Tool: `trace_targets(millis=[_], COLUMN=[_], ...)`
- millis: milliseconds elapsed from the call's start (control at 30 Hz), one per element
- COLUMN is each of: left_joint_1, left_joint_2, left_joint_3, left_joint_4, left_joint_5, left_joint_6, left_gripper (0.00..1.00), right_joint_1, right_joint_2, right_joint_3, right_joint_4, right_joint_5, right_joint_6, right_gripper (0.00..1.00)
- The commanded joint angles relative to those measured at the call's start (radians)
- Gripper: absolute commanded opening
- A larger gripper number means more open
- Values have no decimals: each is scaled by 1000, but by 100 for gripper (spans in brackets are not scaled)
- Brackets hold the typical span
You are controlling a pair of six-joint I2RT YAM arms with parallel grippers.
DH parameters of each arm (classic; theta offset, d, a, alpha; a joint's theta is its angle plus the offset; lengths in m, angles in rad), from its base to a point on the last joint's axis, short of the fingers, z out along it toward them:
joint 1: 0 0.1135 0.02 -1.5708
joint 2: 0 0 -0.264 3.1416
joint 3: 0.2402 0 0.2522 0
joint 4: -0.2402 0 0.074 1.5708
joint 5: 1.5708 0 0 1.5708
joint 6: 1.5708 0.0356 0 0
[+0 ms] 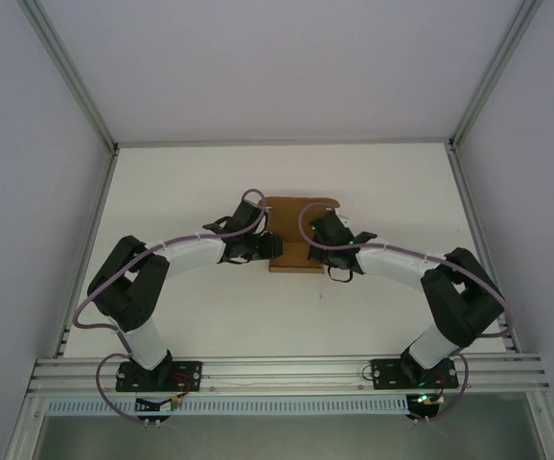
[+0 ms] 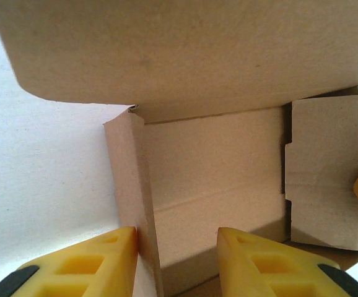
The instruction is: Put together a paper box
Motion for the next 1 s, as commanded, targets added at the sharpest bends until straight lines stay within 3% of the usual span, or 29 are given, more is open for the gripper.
trace_targets(millis=[0, 333, 600, 667, 833, 967], left_joint_1=[-20, -22, -22, -22, -22, -22], left_joint_2=[-19, -35, -44, -47, -49, -49], left_joint_3=[18, 15, 14, 10, 14, 18], left_joint_4=[-12, -20, -49, -48, -52, -51], left_joint_5=[16, 1, -45, -46, -41, -33], left_joint_6=[-4, -1, -3, -1, 5, 10], left_gripper=[38, 38, 37, 37, 37, 37], right_joint_1=[14, 21, 19, 19, -10, -91], right_joint_2=[79, 90, -137, -184, -282, -336], right_joint_3=[-13, 39, 64, 56, -3, -98], right_joint_4=[-263, -257, -194, -184, -217, -238], right_joint_5=[72, 56, 55, 55, 93, 65], right_joint_6=[0, -35, -107, -115, -75, -15], right_gripper=[8, 8, 22, 30, 30, 29])
